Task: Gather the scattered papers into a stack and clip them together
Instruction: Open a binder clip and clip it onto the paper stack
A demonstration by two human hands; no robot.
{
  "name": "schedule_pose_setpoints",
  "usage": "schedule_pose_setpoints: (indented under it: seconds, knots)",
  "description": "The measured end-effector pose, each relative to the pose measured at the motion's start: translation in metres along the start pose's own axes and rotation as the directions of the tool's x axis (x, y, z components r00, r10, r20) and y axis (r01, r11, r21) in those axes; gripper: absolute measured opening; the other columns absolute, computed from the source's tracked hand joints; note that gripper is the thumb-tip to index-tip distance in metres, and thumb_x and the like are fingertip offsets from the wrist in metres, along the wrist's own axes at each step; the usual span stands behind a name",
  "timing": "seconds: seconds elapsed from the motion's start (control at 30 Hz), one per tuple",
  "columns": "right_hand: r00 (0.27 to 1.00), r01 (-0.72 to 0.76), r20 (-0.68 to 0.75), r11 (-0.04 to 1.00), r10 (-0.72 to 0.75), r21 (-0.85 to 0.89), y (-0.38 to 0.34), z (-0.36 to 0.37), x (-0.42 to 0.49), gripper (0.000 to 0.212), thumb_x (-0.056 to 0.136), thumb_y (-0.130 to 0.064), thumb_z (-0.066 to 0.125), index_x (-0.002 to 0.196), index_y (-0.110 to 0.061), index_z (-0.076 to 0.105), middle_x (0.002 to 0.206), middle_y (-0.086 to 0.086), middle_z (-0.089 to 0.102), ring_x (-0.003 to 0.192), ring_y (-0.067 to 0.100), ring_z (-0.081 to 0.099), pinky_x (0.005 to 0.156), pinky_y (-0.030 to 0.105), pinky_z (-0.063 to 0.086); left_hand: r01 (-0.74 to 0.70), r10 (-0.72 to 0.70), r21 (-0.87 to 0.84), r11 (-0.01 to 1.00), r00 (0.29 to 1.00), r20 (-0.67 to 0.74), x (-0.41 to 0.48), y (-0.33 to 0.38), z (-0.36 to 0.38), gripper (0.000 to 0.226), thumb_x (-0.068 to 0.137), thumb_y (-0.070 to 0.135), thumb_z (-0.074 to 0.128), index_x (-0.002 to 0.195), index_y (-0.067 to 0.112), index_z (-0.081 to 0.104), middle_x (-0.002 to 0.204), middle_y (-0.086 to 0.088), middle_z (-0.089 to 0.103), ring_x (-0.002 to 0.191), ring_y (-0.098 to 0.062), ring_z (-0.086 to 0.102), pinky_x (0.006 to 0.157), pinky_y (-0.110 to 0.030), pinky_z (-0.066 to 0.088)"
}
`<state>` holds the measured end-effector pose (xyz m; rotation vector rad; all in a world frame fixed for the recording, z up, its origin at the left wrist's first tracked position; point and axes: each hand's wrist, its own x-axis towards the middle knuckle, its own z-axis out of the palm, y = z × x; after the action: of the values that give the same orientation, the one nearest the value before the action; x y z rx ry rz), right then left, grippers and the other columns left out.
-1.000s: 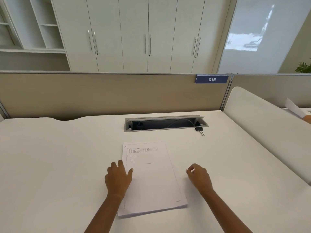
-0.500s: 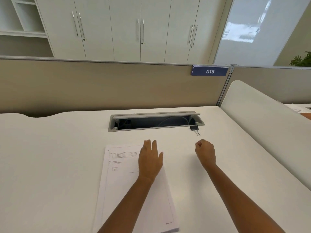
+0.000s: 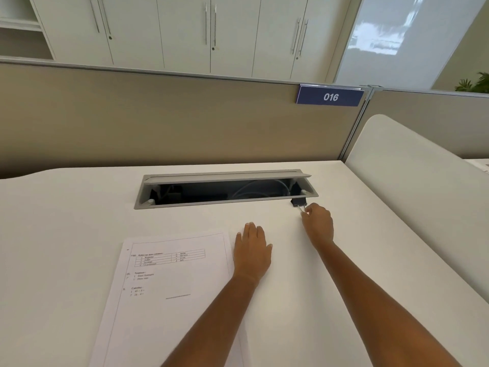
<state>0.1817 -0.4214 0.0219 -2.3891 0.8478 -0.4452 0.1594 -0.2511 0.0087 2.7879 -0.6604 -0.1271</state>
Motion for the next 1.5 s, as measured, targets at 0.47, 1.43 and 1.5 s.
schedule_pose_setpoints:
  seconds: [0.47, 1.43, 1.5]
  knots:
    - [0.993, 0.119, 0.055, 0.95, -0.107, -0.29, -0.01, 0.007, 0.01, 0.025, 0.088, 0.001, 0.04, 0.112, 0.004, 0.048, 0.113, 0.024, 0.055, 0.106, 0.036, 0.049, 0.082, 0.036, 0.043, 0.019, -0.022, 0.051, 0.998, 0.998, 0.051, 0.007, 0.002, 0.007, 0.055, 0.1, 0.034, 0.017, 0.147, 0.009, 0.008, 0.158, -0.014, 0.003, 0.147, -0.028, 0.002, 0.119, -0.041, 0.003]
    - [0.875, -0.175, 0.439, 0.708, -0.207, 0.684, -0.054, -0.051, -0.236, 0.022, 0.086, -0.006, 0.059, 0.076, -0.022, 0.07, 0.061, -0.007, 0.068, 0.057, 0.003, 0.06, 0.055, 0.015, 0.05, -0.025, -0.152, -0.762, 0.647, 0.975, -0.161, -0.131, -0.04, -0.051, 0.019, 0.096, 0.021, 0.043, 0.088, 0.018, 0.06, 0.069, 0.007, 0.058, 0.06, -0.01, 0.054, 0.054, -0.017, 0.046]
    - [0.839, -0.363, 0.521, 0.549, -0.159, 0.753, -0.058, -0.052, -0.252, 0.014, 0.086, -0.006, 0.059, 0.083, -0.012, 0.072, 0.068, -0.001, 0.07, 0.062, 0.011, 0.063, 0.059, 0.017, 0.053, 0.012, -0.221, -0.839, 0.544, 0.966, -0.13, -0.143, -0.046, -0.055, 0.021, 0.096, 0.017, 0.041, 0.087, 0.016, 0.059, 0.067, 0.006, 0.054, 0.056, -0.008, 0.048, 0.045, -0.009, 0.039]
